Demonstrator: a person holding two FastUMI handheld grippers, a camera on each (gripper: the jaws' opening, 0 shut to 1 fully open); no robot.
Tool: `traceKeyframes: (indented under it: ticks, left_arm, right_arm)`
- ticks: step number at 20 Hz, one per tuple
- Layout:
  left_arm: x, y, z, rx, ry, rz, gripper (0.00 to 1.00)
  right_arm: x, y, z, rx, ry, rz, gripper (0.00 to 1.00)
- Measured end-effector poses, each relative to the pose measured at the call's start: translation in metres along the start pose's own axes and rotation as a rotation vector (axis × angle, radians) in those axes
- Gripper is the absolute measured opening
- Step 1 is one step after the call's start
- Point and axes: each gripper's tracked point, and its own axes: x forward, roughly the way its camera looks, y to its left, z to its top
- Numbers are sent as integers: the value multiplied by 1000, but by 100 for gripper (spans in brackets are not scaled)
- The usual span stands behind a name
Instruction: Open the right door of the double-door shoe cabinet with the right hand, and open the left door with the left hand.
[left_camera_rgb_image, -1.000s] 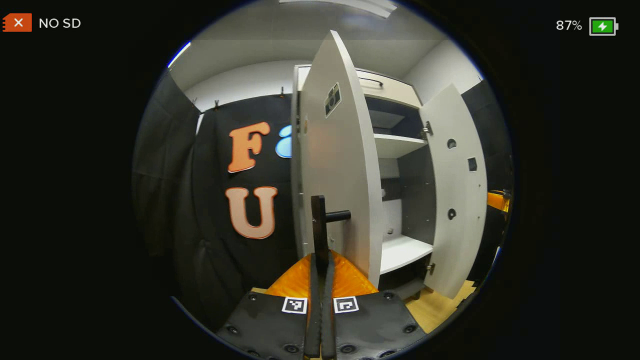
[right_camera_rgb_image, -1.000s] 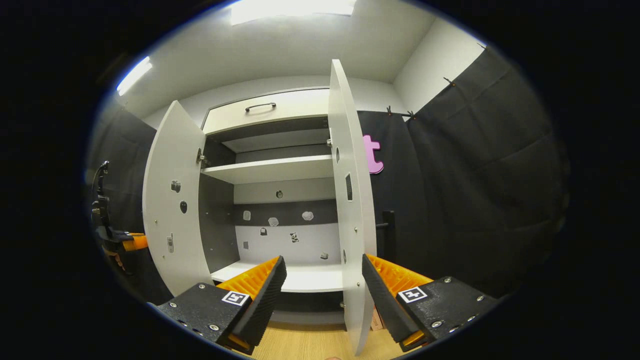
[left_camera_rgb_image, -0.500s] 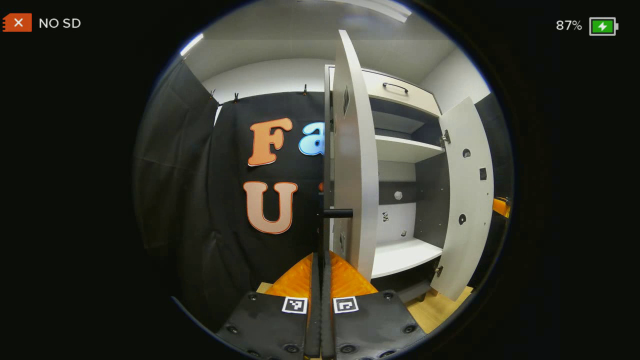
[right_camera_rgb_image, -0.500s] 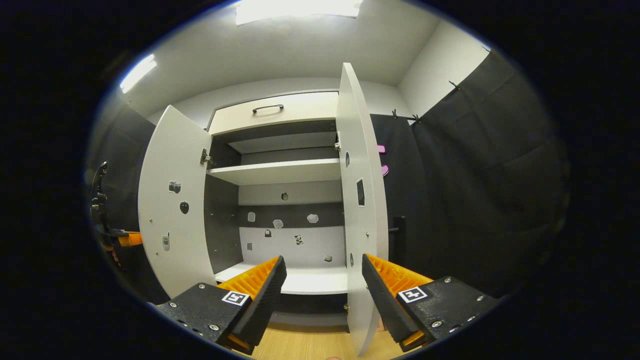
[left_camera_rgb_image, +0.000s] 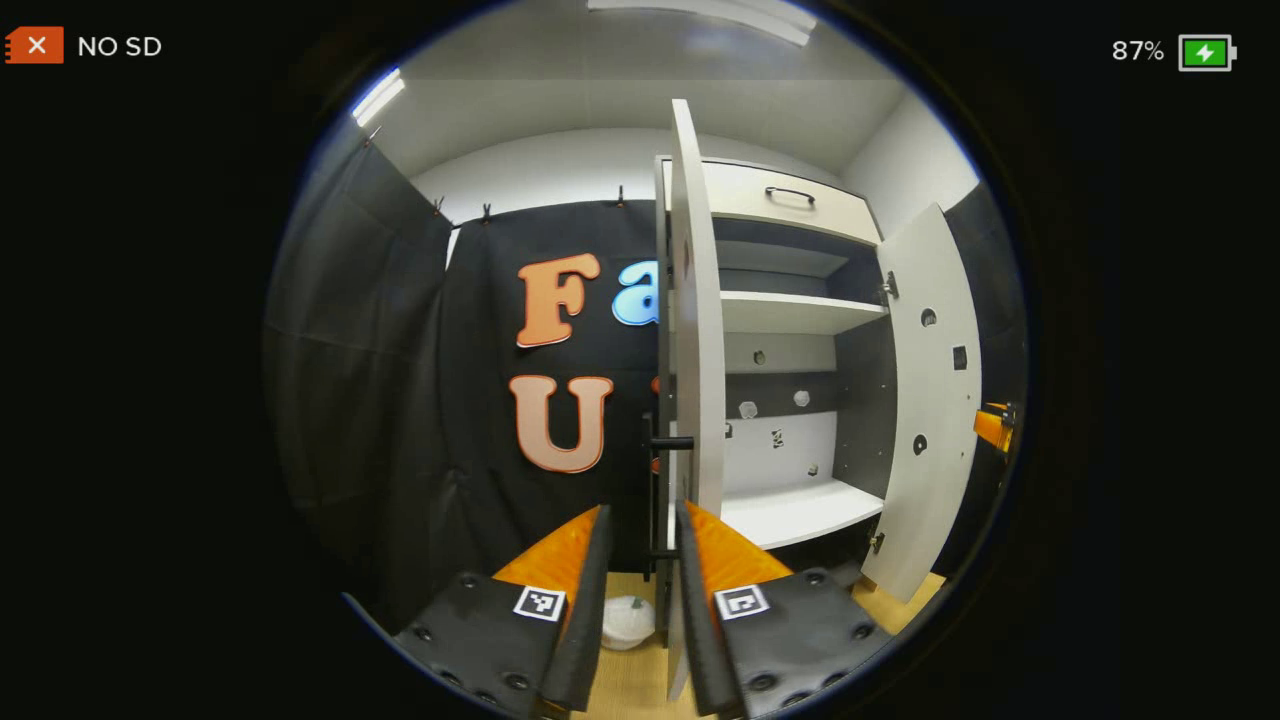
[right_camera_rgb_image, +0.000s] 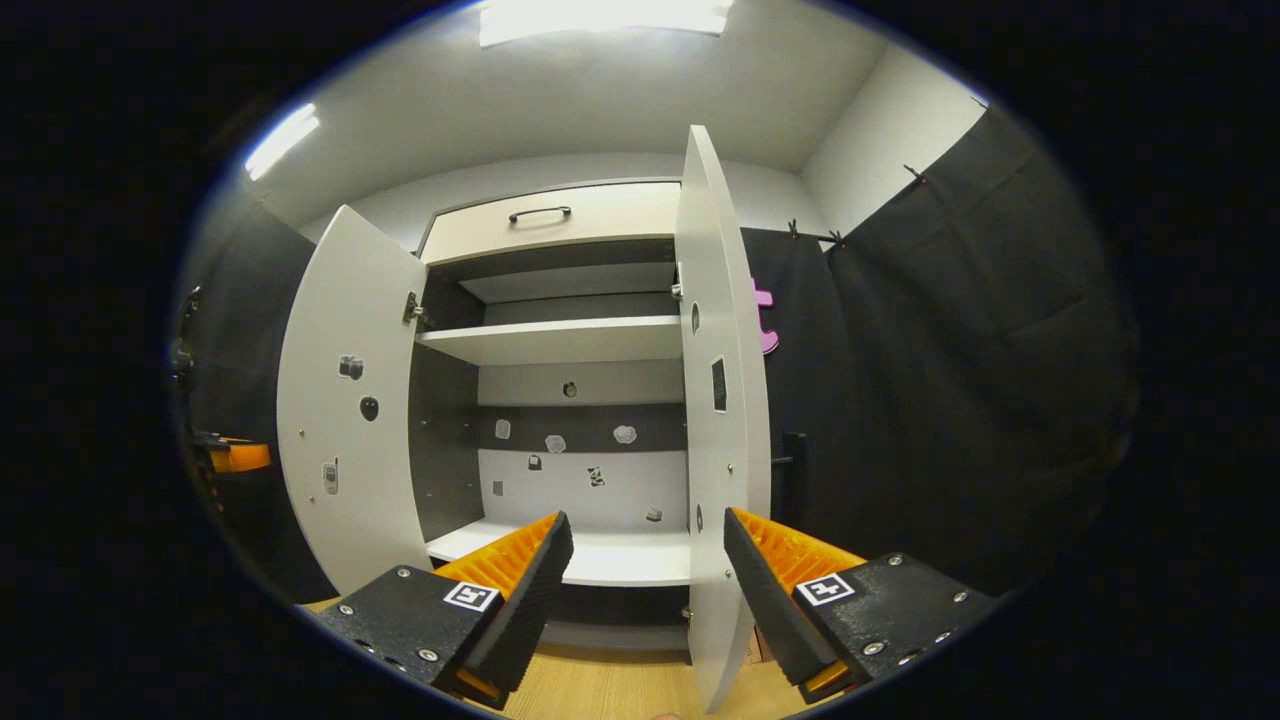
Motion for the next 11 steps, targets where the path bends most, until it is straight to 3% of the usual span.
traceKeyframes:
  ticks: [3,8,11]
  left_arm:
    - [-4,1,2,-9,-2,17,62]
    - [-12,-7,10,-31,-21,10,66]
    - [-14,-5,18,-22,-46,27,82]
  right_arm:
    - [-2,-5,3,-5,-3,-4,92]
    - [-7,-15,6,-20,-11,-19,92]
    - [-10,-17,6,-22,-9,-20,93]
